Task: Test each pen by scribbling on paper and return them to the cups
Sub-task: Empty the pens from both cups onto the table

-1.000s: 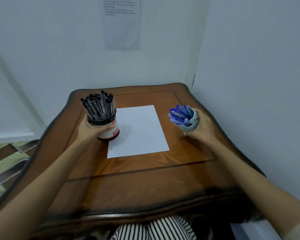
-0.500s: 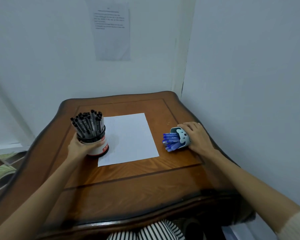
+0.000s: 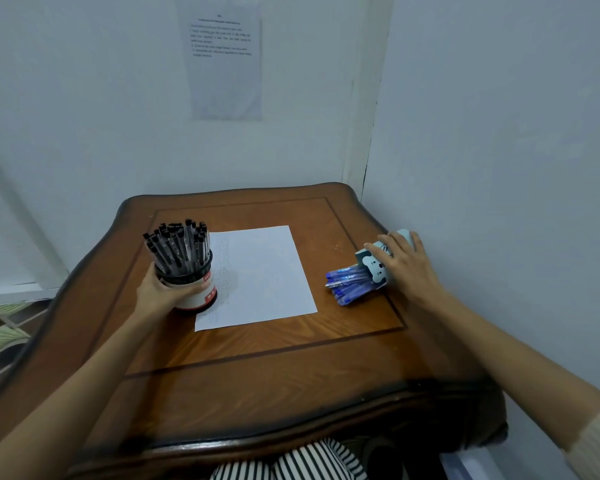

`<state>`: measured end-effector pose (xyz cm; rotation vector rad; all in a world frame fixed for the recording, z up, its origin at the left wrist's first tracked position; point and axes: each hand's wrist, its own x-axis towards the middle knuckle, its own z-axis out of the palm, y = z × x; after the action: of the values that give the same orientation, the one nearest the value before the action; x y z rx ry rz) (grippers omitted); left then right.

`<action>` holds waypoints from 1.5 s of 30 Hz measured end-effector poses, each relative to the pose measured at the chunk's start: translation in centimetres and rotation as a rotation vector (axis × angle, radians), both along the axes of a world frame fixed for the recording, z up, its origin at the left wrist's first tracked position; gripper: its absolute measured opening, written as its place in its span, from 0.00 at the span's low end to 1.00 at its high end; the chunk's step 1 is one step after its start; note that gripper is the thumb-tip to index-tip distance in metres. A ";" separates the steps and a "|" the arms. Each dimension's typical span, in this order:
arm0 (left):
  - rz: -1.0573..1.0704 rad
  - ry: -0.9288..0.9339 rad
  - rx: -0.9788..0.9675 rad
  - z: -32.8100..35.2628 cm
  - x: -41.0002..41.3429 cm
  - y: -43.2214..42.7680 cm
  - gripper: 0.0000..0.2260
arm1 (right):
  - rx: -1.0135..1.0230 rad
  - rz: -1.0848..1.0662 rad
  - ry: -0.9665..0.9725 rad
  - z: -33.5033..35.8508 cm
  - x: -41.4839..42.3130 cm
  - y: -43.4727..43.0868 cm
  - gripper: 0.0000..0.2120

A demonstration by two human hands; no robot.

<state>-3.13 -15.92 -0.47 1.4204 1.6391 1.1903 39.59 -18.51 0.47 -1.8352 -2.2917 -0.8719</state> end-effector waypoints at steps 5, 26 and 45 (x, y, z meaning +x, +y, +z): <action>-0.018 0.005 0.016 -0.2 -0.2 0.2 0.54 | 0.053 -0.009 -0.257 0.6 0.0 1.0 0.41; -0.125 -0.062 0.136 -1.4 -0.1 1.0 0.37 | -0.134 -0.174 1.359 2.3 -10.6 11.0 0.45; -0.113 -0.032 0.141 -2.7 -1.2 2.2 0.31 | -0.362 -0.028 1.227 -2.6 -19.0 10.9 0.33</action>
<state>-4.33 -13.74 -3.16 1.5510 1.4571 1.2781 20.61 -7.64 -2.15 -1.7050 -1.5959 0.6210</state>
